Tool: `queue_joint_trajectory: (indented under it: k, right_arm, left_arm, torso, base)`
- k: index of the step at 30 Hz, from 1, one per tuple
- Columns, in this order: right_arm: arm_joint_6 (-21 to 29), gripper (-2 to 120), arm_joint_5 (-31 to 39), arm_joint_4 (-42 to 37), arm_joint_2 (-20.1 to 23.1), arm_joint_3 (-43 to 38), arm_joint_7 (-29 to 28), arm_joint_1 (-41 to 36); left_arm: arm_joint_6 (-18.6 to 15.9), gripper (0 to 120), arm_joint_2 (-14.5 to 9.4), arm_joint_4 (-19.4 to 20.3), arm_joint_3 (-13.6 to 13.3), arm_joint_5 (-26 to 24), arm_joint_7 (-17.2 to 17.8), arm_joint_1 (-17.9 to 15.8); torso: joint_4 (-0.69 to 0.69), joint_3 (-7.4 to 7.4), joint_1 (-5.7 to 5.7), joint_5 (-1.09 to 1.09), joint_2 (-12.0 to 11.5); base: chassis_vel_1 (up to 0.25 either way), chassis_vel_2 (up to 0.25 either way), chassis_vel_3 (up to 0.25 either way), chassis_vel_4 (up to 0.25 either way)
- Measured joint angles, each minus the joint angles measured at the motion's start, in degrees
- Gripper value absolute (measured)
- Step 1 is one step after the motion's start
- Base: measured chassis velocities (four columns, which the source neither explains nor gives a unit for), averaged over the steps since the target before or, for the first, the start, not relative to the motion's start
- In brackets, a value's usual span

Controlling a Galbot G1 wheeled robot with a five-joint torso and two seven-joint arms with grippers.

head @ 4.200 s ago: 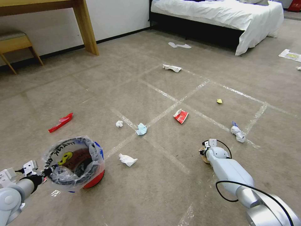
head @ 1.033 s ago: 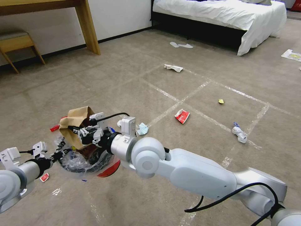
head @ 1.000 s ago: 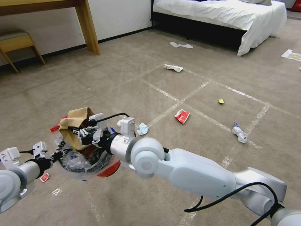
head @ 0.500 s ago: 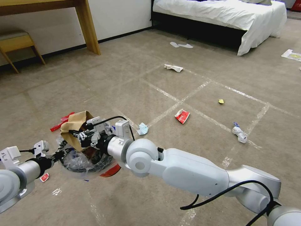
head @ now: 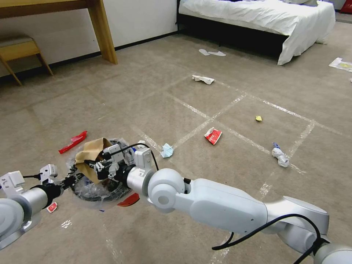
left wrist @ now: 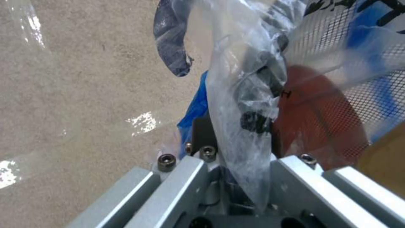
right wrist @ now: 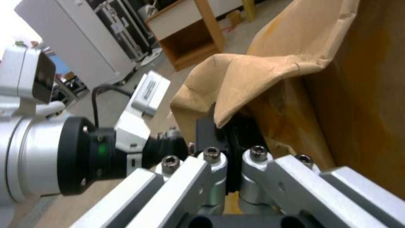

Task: Pick up the trash bin and place the garbage on the floor into it.

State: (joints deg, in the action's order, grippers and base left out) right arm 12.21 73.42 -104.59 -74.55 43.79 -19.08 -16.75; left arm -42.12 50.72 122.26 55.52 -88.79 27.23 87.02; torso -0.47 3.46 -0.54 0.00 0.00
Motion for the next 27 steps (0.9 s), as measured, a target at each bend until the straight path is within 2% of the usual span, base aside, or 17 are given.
queue_joint_trajectory:
  k: [20, 27]
  right_arm:
    - [1.0, 0, -0.5, 1.1, 0.0, 1.4, -1.8, -1.1]
    - [3.4, 0, 0.5, 0.0, 0.6, 1.6, -5.2, -0.1]
  left_arm:
    - [0.0, 0, 0.1, -0.2, 0.0, 0.1, -0.1, -0.2]
    - [0.0, 0, 0.0, -0.7, -0.4, 0.4, -0.2, -0.6]
  torso:
    - [0.0, 0.0, 0.0, 0.0, 0.0]
    - [0.0, 0.0, 0.0, 0.0, 0.0]
  base:
    - [0.0, 0.0, 0.0, 0.0]
    - [0.0, 0.0, 0.0, 0.0]
